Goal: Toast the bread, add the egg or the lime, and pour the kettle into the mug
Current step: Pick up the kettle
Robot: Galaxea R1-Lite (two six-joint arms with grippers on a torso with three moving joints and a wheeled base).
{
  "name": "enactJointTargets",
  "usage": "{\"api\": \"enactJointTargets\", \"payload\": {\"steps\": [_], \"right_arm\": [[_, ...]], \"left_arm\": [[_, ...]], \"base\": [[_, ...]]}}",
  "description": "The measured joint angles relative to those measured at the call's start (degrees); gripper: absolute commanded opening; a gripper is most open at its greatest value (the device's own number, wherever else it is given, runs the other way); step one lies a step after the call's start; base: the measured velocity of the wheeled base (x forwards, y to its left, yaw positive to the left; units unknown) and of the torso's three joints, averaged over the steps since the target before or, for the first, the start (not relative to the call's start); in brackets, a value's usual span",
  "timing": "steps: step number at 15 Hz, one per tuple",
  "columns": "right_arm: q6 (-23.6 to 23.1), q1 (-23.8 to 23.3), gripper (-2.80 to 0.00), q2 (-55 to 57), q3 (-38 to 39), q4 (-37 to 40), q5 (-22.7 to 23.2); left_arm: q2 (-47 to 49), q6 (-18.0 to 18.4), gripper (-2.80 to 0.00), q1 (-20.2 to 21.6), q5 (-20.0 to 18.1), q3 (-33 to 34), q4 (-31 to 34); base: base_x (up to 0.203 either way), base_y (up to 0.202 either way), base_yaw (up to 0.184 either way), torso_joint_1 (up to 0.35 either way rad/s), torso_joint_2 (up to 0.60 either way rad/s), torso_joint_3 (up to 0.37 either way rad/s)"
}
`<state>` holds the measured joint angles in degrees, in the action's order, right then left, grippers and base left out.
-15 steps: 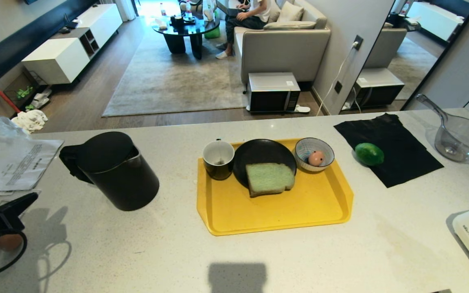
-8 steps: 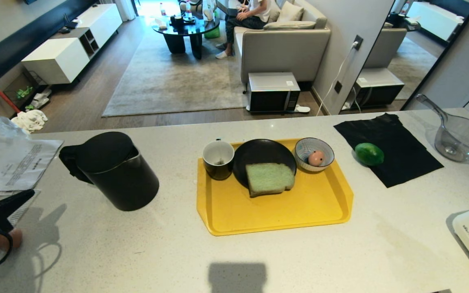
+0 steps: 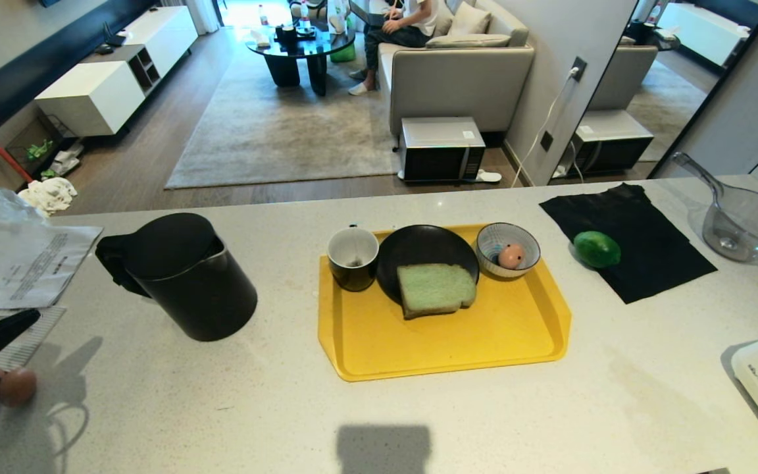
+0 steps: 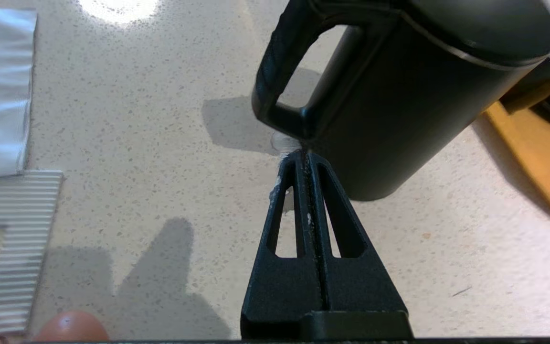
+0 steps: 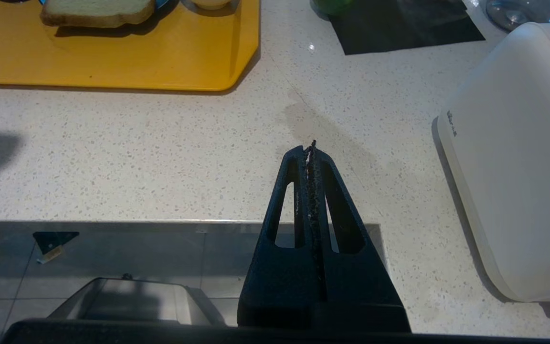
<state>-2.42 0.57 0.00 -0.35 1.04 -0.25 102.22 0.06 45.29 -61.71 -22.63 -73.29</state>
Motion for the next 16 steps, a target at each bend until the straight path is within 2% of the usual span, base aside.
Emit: {"api": "enactJointTargets", "payload": {"steps": [1,2,5,6,7,8,9,13,14,15,16], "right_arm": [[0.01,0.00,-2.80,0.00,0.00,0.01,0.00],[0.00,-0.02,-2.80,0.00,0.00,0.01,-0.01],[0.01,0.00,-2.80,0.00,0.00,0.01,-0.02],[0.00,0.00,-2.80,0.00,0.00,0.00,-0.03],[0.02,0.00,-2.80,0.00,0.02,0.00,0.00],[0.01,0.00,-2.80,0.00,0.04,0.01,0.00],[0.00,0.00,-2.80,0.00,0.05,0.00,-0.02],[0.01,0.02,-2.80,0.00,0.05,0.01,-0.04],[0.00,0.00,-2.80,0.00,0.05,0.00,-0.02],[0.01,0.00,-2.80,0.00,0.05,0.01,-0.01],[0.00,0.00,-2.80,0.00,0.05,0.00,-0.02]], "left_arm": [[-1.89,-2.63,-2.80,0.20,0.18,0.34,0.40],[-4.38,-6.77,-2.80,0.52,0.48,0.63,0.67],[-13.26,-21.15,-2.80,1.49,3.84,1.69,1.42],[-15.97,-24.25,-2.80,1.65,5.13,2.29,2.05],[-18.19,-25.15,-2.80,1.68,5.68,3.32,2.87],[-19.67,-23.62,-2.80,1.56,5.92,4.24,3.52],[-20.32,-20.03,-2.80,1.22,6.11,4.97,4.39],[-17.20,0.90,-2.80,0.35,8.07,6.82,11.21],[-15.56,4.50,-2.80,0.20,8.33,7.38,12.40],[-13.79,5.94,-2.54,0.07,8.49,8.17,12.52],[-11.98,6.73,0.00,-0.01,8.68,9.29,12.60]], "base": [[0.000,0.000,0.000,0.000,0.00,0.000],[0.000,0.000,0.000,0.000,0.00,0.000],[0.000,0.000,0.000,0.000,0.00,0.000],[0.000,0.000,0.000,0.000,0.00,0.000],[0.000,0.000,0.000,0.000,0.00,0.000],[0.000,0.000,0.000,0.000,0.00,0.000],[0.000,0.000,0.000,0.000,0.00,0.000],[0.000,0.000,0.000,0.000,0.00,0.000],[0.000,0.000,0.000,0.000,0.00,0.000],[0.000,0.000,0.000,0.000,0.00,0.000],[0.000,0.000,0.000,0.000,0.00,0.000]]}}
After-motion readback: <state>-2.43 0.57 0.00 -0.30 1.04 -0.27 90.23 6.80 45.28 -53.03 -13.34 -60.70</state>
